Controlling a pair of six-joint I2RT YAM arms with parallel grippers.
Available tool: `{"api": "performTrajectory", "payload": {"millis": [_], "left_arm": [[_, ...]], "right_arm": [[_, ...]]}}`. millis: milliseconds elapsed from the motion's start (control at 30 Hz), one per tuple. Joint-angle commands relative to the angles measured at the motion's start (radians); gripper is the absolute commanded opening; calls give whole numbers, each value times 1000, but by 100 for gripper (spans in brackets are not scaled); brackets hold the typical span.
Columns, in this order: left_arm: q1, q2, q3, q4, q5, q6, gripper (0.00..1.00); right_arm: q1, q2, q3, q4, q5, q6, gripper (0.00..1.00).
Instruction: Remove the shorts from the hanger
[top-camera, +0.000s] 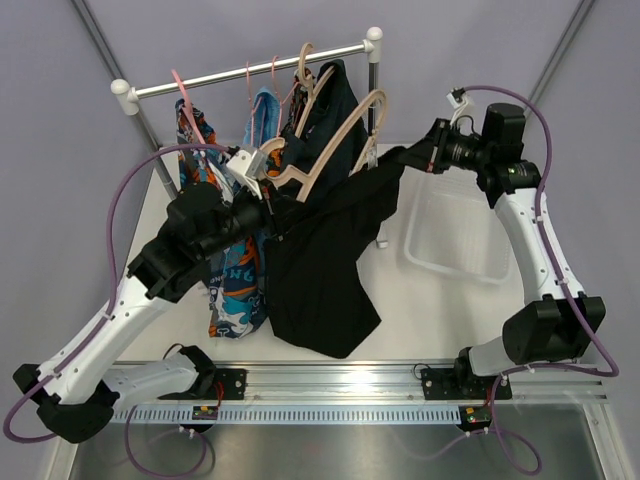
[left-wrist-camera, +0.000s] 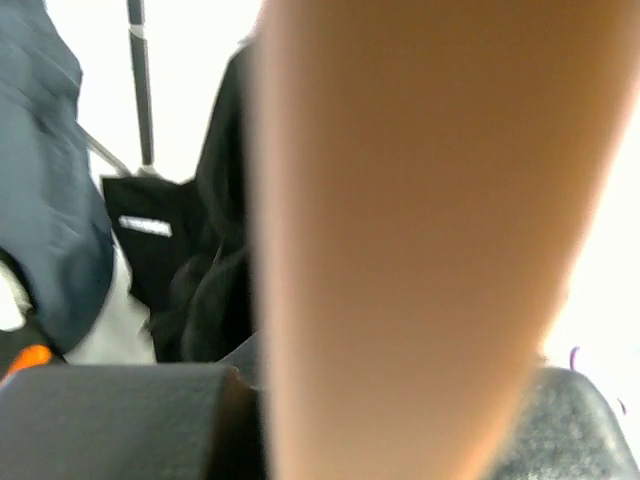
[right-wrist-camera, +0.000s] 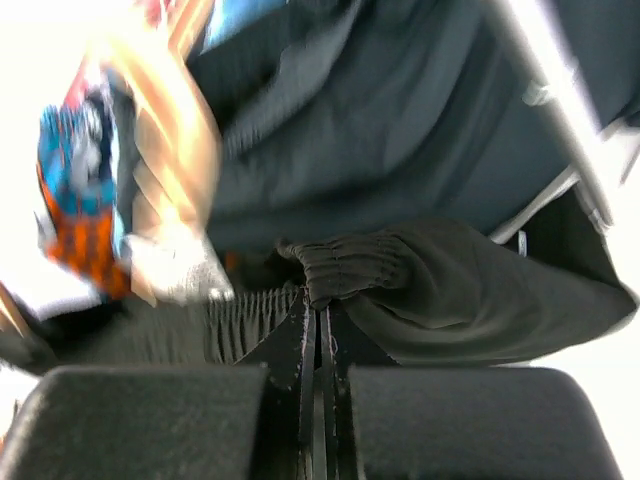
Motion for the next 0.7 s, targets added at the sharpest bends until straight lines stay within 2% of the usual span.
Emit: {"api": "performTrajectory", "payload": {"millis": [0,133,300,367,500,667], "left_arm": [[-8,-28,76,136,-129,-23,0],[-8,61,94,257,-169,-60,0],[-8,155,137,346,-129,-118,0],[-8,178,145,350,-120,-124,0],[-8,164,157,342,-169,-95,0],[-8,115,249,216,-276,41,0]], "right_arm": [[-9,-93,-95,100,-206,-203,0],[101,-211,-144,-59,-204,-352,0],[221,-260,-192,-122,-124,-371,0],[270,-257,-196,-132,-115,-402,0],[287,-259,-198,-132,-101,-385,0],[289,-248,-115,-224,-63,-486,0]]}}
